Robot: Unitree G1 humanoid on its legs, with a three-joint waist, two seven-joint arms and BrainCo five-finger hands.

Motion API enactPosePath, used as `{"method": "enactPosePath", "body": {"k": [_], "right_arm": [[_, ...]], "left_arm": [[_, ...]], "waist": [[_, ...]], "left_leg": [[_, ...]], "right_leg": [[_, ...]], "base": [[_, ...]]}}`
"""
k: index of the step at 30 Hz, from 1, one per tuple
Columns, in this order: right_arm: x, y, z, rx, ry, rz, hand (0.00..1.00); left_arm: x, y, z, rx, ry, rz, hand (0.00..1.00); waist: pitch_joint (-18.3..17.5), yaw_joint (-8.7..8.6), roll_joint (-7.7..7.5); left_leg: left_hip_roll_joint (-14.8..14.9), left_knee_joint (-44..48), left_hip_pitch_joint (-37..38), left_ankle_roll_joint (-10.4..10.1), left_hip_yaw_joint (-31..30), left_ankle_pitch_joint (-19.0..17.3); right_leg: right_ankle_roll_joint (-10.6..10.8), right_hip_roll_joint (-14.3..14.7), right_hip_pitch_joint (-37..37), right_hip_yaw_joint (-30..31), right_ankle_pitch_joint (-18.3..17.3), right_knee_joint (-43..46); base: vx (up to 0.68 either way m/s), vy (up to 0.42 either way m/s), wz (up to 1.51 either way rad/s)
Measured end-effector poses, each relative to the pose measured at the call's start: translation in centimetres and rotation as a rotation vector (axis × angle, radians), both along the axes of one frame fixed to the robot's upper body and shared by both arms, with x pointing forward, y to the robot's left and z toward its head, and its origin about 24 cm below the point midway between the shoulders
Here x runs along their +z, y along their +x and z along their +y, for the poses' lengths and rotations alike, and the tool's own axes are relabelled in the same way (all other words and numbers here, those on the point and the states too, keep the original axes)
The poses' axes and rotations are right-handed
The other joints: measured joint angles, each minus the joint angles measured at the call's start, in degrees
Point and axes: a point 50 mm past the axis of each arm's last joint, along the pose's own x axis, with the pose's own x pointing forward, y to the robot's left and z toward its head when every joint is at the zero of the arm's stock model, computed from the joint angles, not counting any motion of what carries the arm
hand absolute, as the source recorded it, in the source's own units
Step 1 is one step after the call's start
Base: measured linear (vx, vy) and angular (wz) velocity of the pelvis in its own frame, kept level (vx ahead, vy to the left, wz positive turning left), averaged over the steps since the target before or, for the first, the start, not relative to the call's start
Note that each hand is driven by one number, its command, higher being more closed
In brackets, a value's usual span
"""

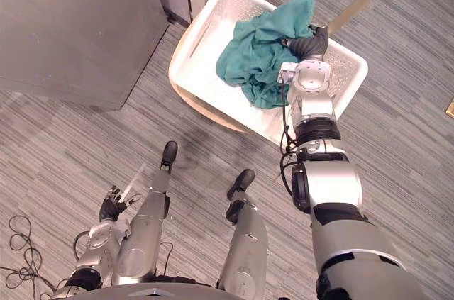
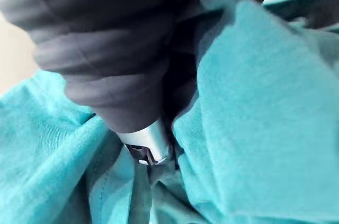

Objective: Pick up the laundry basket with both hands and put the clothes into the washing machine.

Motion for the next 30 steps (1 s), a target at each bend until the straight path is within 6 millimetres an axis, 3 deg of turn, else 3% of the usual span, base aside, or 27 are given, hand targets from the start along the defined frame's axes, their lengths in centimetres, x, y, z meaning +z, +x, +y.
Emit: {"method": "enactPosePath", "body": {"k": [6, 12, 15, 21, 24, 26, 29, 30], "right_arm": [[1.3, -0.2, 1.2, 0.088, 0.35, -0.167, 1.0], [5.0, -1.7, 1.8, 0.155, 0.636, -0.44, 1.0], [6.5, -2.7, 2.0, 0.178, 0.705, -0.556, 1.0], [7.7, -3.8, 2.5, 0.216, 0.769, -0.654, 1.0], [7.1, -3.8, 2.3, 0.206, 0.769, -0.645, 1.0], [5.6, -4.1, 2.0, 0.196, 0.782, -0.632, 1.0], [3.8, -4.7, 2.0, 0.189, 0.785, -0.622, 1.0], [3.1, -5.0, 1.8, 0.185, 0.774, -0.621, 1.0]], "left_arm": [[0.2, 0.1, 0.1, 0.051, -0.016, -0.012, 0.0], [0.1, 0.1, -0.1, 0.061, -0.036, -0.003, 0.0], [0.0, -0.1, 0.1, 0.087, -0.046, 0.007, 0.0], [-0.6, -0.8, 0.1, 0.091, -0.056, 0.045, 0.0], [-0.9, -1.5, 0.1, 0.108, -0.076, 0.063, 0.0], [-0.5, -1.5, 0.2, 0.11, -0.083, 0.043, 0.0], [1.2, -0.9, 0.4, 0.077, -0.057, -0.052, 0.0], [2.6, -0.1, 0.6, 0.062, -0.043, -0.123, 0.0]], "waist": [[0.0, -0.08, 0.0], [0.0, -0.52, 0.0], [0.01, -0.83, -0.01], [-0.89, -1.42, -0.21], [-3.6, -1.66, -0.5], [-6.3, -1.9, -0.6], [-11.09, -2.28, -0.85], [-12.67, -2.42, -0.94]], "left_leg": [[0.02, 0.13, 0.3, -0.15, -0.05, 0.2], [0.02, 0.4, 3.23, -0.3, -0.12, -0.23], [0.05, 1.26, 4.85, -0.11, 0.07, -1.12], [0.92, 1.22, 11.67, 0.23, 2.41, -2.11], [1.31, 1.05, 12.79, 0.36, 3.31, -2.33], [1.68, 0.93, 15.6, 0.16, 3.8, -3.03], [2.24, 0.28, 17.85, 0.12, 5.18, -3.8], [2.6, -0.11, 18.87, 0.0, 5.97, -3.99]], "right_leg": [[-0.01, -0.01, 0.38, -0.07, -0.01, 0.2], [0.07, -0.15, 3.64, -0.48, -0.37, 0.34], [0.1, -0.27, 5.76, -0.78, -0.89, 0.69], [0.4, 0.22, 12.54, -0.78, -1.9, 0.06], [0.5, 0.73, 13.84, -0.82, -1.89, -1.01], [0.74, 1.45, 17.2, -0.91, -1.83, -2.9], [1.09, 2.56, 19.47, -0.18, -1.37, -5.64], [1.16, 3.2, 20.51, 0.22, -0.78, -7.22]], "base": [[-0.02, -0.082, 0.01], [-0.04, -0.083, 0.05], [-0.04, -0.081, 0.08], [-0.01, -0.069, -0.01], [0.05, -0.053, -0.07], [0.08, -0.045, -0.06], [0.1, -0.041, -0.23], [0.12, -0.037, -0.28]]}}
